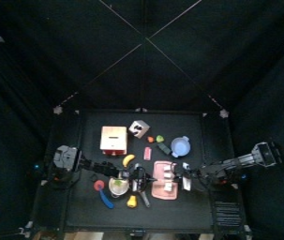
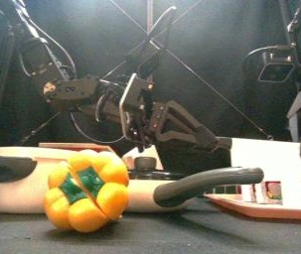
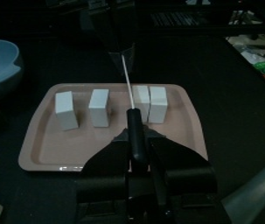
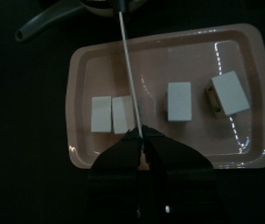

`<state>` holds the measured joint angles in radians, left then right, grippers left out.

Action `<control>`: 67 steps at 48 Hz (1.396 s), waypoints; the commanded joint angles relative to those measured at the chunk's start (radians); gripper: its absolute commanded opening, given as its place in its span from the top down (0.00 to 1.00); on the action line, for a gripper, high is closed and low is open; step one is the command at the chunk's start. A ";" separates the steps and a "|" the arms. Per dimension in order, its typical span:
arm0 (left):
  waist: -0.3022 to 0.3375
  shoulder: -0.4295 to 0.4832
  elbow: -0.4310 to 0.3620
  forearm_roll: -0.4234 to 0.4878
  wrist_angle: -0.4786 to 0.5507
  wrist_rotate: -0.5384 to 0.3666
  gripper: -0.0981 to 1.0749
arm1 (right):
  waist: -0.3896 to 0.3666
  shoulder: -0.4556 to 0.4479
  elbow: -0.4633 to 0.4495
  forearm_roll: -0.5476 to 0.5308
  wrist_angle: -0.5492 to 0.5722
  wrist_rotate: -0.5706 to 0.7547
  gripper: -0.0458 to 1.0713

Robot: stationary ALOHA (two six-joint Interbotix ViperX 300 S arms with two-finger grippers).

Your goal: Cut sushi piece

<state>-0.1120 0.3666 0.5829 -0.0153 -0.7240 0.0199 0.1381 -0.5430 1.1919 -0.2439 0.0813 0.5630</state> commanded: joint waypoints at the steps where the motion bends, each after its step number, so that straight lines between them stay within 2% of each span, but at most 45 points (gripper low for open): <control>1: -0.002 -0.035 -0.021 0.014 -0.012 0.003 0.55 | -0.025 -0.052 -0.043 -0.017 -0.002 0.000 0.58; 10: -0.002 -0.038 -0.038 0.032 -0.014 0.002 0.55 | -0.011 -0.069 -0.048 -0.009 0.011 0.002 0.58; 27: -0.012 0.002 -0.057 0.038 -0.014 0.000 0.55 | 0.114 -0.040 -0.043 0.080 0.012 0.002 0.58; 67: 0.002 0.012 -0.066 0.034 -0.014 0.002 0.55 | 0.118 0.038 -0.037 0.101 -0.025 0.000 0.58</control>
<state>-0.1166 0.3927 0.5507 0.0169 -0.7286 0.0184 0.2623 -0.4985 1.1873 -0.1381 0.0752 0.5630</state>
